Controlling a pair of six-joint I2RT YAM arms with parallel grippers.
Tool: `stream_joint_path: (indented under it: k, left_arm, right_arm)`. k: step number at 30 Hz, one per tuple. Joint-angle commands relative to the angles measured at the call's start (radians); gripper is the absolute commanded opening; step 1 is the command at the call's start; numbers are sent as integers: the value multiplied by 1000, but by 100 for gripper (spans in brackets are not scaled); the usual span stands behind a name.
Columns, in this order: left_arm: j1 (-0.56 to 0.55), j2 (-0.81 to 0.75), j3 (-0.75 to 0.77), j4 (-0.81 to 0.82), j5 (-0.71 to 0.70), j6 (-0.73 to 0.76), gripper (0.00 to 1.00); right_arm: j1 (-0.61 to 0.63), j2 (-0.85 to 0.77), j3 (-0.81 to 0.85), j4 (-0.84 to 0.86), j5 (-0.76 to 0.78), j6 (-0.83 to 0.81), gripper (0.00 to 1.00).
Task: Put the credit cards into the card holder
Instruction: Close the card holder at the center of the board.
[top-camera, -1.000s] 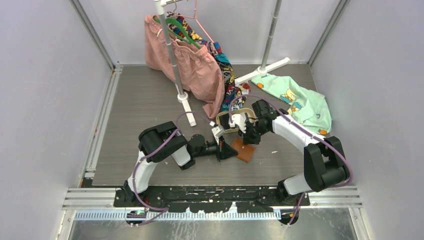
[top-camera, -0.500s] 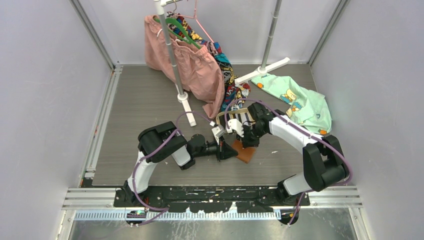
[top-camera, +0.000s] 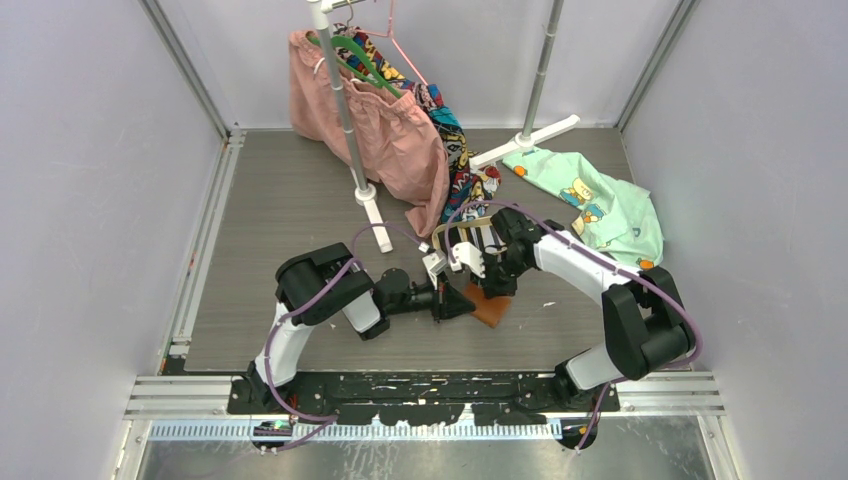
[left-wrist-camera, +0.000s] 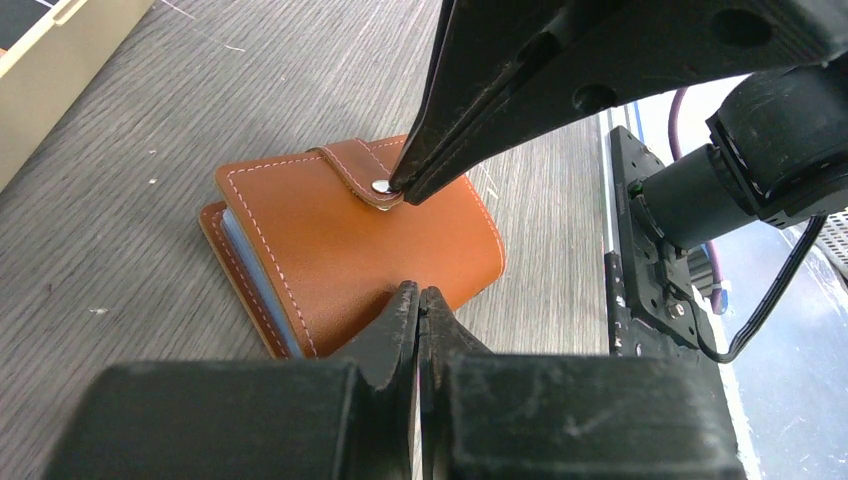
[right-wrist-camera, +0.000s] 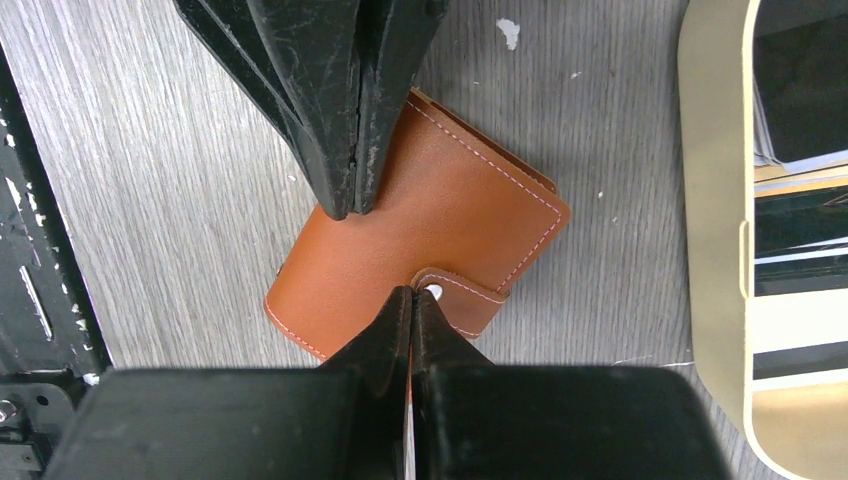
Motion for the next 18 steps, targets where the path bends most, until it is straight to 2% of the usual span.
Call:
stream_joint_path:
  k: [1, 18]
  left_arm:
    - [-4, -32, -6, 1, -11, 17, 0]
    - [-5, -23, -14, 13, -12, 23, 0]
  right_arm:
    - [26, 5, -10, -41, -3, -28, 1]
    - [69, 29, -25, -53, 36, -54, 1]
